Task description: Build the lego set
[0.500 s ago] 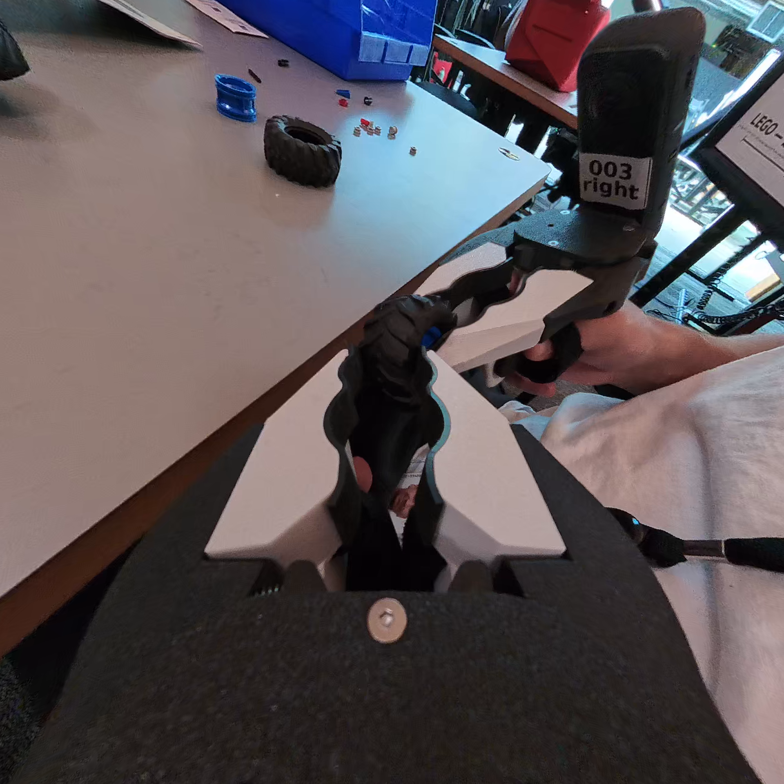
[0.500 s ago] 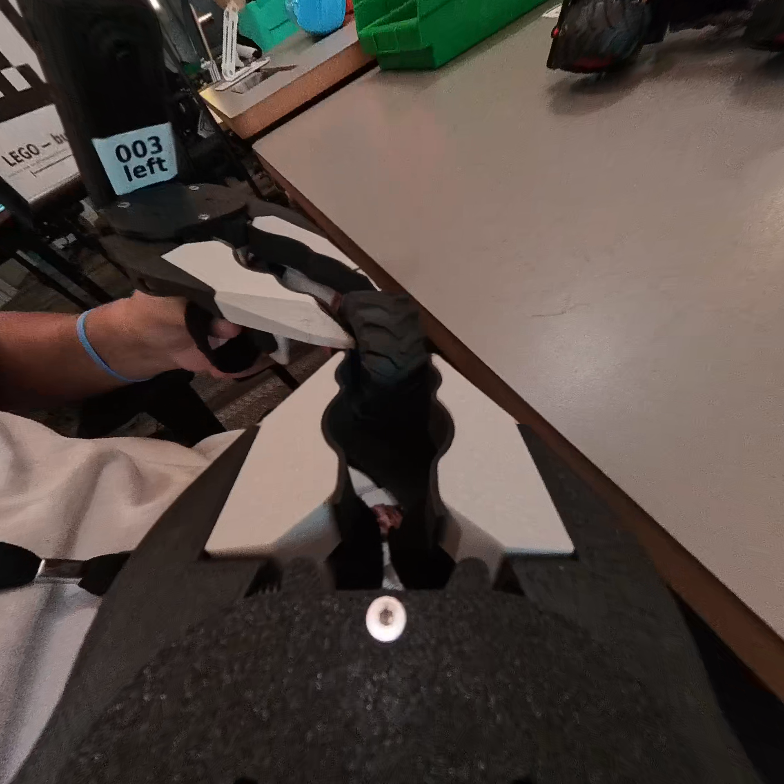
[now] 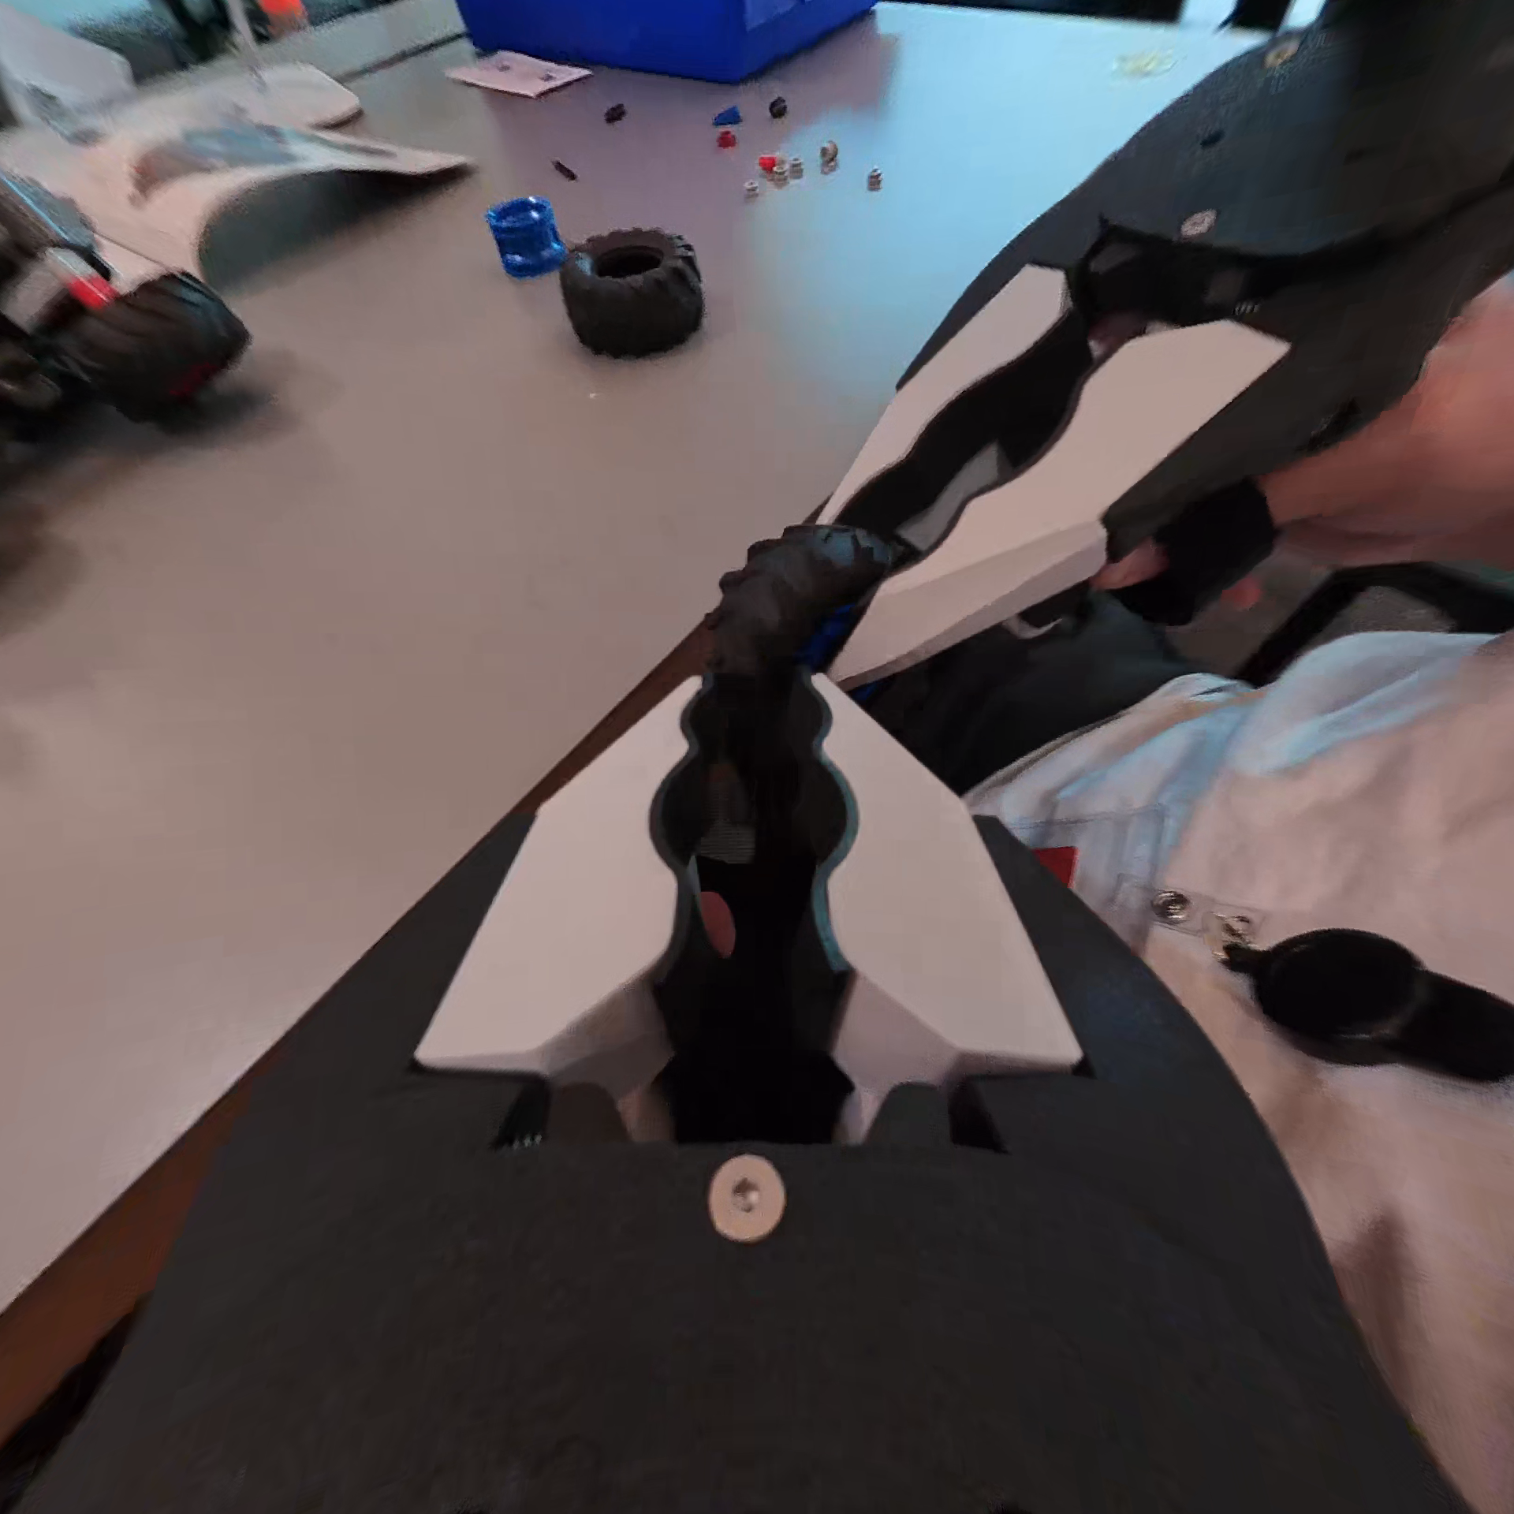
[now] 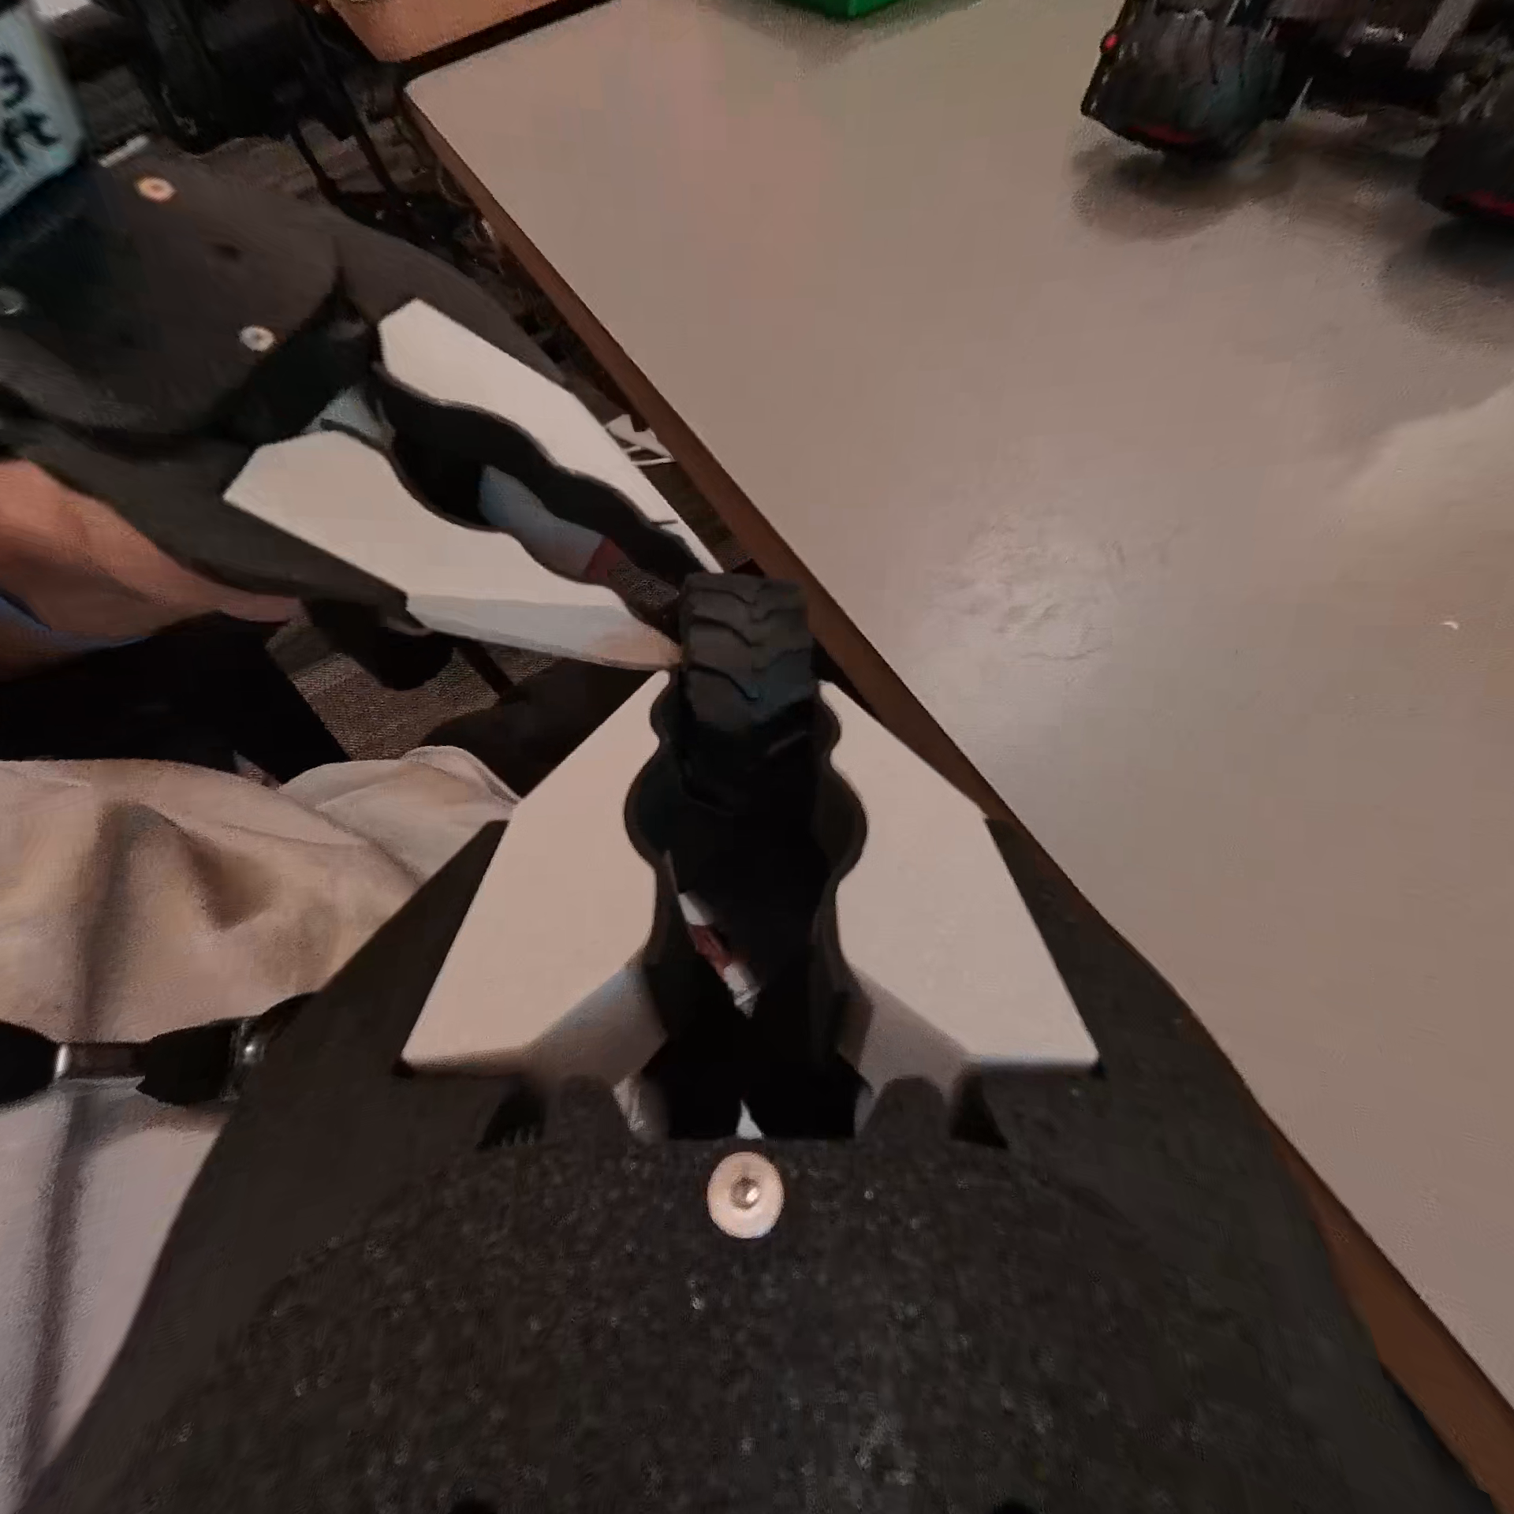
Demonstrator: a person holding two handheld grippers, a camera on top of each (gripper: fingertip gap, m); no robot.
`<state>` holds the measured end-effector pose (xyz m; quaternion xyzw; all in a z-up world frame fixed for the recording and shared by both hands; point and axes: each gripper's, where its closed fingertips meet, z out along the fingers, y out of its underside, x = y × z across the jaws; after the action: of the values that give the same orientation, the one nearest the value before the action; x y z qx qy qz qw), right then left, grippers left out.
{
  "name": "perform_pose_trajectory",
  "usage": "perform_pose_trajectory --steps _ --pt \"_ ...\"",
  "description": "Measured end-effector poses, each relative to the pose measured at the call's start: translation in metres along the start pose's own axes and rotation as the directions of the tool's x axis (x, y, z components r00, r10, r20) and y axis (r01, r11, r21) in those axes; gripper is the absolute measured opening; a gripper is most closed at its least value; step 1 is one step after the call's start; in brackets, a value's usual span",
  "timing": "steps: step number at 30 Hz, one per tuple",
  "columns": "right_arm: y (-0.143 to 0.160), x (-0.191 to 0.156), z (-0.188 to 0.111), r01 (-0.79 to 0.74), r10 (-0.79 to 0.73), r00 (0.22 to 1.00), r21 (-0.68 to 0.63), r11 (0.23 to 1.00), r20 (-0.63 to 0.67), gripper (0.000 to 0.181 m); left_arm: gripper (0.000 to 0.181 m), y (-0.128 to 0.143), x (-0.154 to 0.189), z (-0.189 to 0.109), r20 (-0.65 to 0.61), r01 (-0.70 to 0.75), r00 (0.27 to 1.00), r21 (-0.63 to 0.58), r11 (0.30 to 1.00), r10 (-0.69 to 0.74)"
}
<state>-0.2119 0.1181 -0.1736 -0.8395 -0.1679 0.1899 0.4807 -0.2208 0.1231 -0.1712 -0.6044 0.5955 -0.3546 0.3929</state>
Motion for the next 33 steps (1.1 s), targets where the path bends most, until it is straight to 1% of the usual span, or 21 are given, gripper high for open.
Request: perform_pose_trajectory --steps 2,4,6,8,9,11,12,14,16,19,21,22,24,25,26,27,29,30,32,33 --pt "-0.002 -0.004 -0.004 0.056 -0.056 0.998 0.006 0.998 0.025 0.026 0.013 0.001 0.005 0.0 -0.081 0.057 0.995 0.001 0.998 -0.057" --pt "-0.004 -0.01 -0.006 0.065 -0.066 0.996 0.029 0.997 0.063 0.025 0.013 0.002 0.011 0.001 -0.157 0.127 0.979 -0.007 0.992 -0.127" --pt "-0.001 -0.012 -0.006 -0.017 0.015 0.992 0.013 1.0 0.122 0.025 0.013 0.004 0.014 0.002 -0.201 0.156 0.967 -0.009 0.988 -0.155" --pt "0.004 -0.015 -0.006 -0.049 0.046 0.984 0.014 0.999 0.172 0.025 0.013 0.005 0.015 0.0 -0.242 0.172 0.955 -0.017 0.985 -0.171" --pt "0.006 -0.019 -0.007 -0.086 0.083 0.971 0.006 0.996 0.224 0.024 0.019 0.004 0.016 -0.001 -0.252 0.155 0.955 -0.015 0.988 -0.154" --pt "0.008 -0.021 -0.007 -0.178 0.169 0.94 0.001 0.984 0.297 0.022 0.018 0.005 0.017 -0.001 -0.241 0.101 0.965 -0.016 0.995 -0.102" --pt "0.009 -0.021 -0.006 -0.211 0.2 0.925 -0.003 0.978 0.322 0.022 0.013 0.006 0.016 -0.001 -0.228 0.07 0.971 -0.02 0.997 -0.073" --pt "0.009 -0.023 -0.006 -0.252 0.24 0.897 -0.015 0.968 0.371 0.022 0.013 0.007 0.017 -0.001 -0.216 0.034 0.976 -0.021 0.999 -0.038" --pt "0.009 -0.023 -0.006 -0.306 0.291 0.864 -0.029 0.951 0.412 0.022 0.013 0.007 0.017 -0.001 -0.215 0.035 0.976 -0.021 0.999 -0.038" --pt "0.006 -0.024 -0.009 -0.403 0.37 0.792 -0.039 0.914 0.486 0.022 0.013 0.003 0.017 -0.002 -0.212 0.035 0.977 -0.008 0.999 -0.036" --pt "0.004 -0.024 -0.009 -0.416 0.372 0.782 -0.026 0.909 0.5 0.022 0.013 0.0 0.017 -0.004 -0.225 0.08 0.971 -0.007 0.997 -0.08" --pt "0.002 -0.023 -0.008 -0.416 0.371 0.79 -0.017 0.909 0.488 0.022 0.014 -0.002 0.015 -0.004 -0.222 0.113 0.969 -0.006 0.994 -0.111" --pt "0.0 -0.018 -0.003 -0.395 0.355 0.831 0.004 0.919 0.428 0.023 0.015 -0.001 0.011 -0.005 -0.215 0.155 0.965 -0.008 0.988 -0.153" --pt "0.001 -0.014 -0.001 -0.397 0.359 0.842 0.012 0.918 0.403 0.023 0.014 0.001 0.01 -0.006 -0.219 0.169 0.961 -0.014 0.985 -0.168" --pt "0.001 -0.008 -0.001 -0.416 0.374 0.845 0.029 0.909 0.382 0.022 0.003 0.001 0.007 -0.008 -0.222 0.198 0.955 -0.008 0.98 -0.195" --pt "0.001 -0.003 -0.003 -0.44 0.394 0.836 0.038 0.897 0.383 0.023 0.004 -0.001 0.007 -0.011 -0.24 0.237 0.943 0.003 0.971 -0.23" --pt "0.001 -0.001 -0.005 -0.489 0.433 0.802 0.035 0.872 0.412 0.023 0.021 0.001 0.009 -0.011 -0.268 0.3 0.918 -0.01 0.954 -0.291" --pt "0.0 -0.002 -0.004 -0.491 0.434 0.799 0.036 0.87 0.416 0.023 0.027 0.004 0.009 -0.008 -0.263 0.306 0.917 -0.02 0.952 -0.3" --pt "0.0 -0.007 -0.002 -0.489 0.432 0.798 0.033 0.872 0.421 0.023 0.034 0.009 0.009 -0.002 -0.218 0.276 0.936 -0.028 0.961 -0.275" --pt "-0.001 -0.01 0.0 -0.508 0.451 0.783 0.023 0.861 0.429 0.023 0.039 0.01 0.008 0.0 -0.174 0.21 0.962 -0.016 0.978 -0.21"
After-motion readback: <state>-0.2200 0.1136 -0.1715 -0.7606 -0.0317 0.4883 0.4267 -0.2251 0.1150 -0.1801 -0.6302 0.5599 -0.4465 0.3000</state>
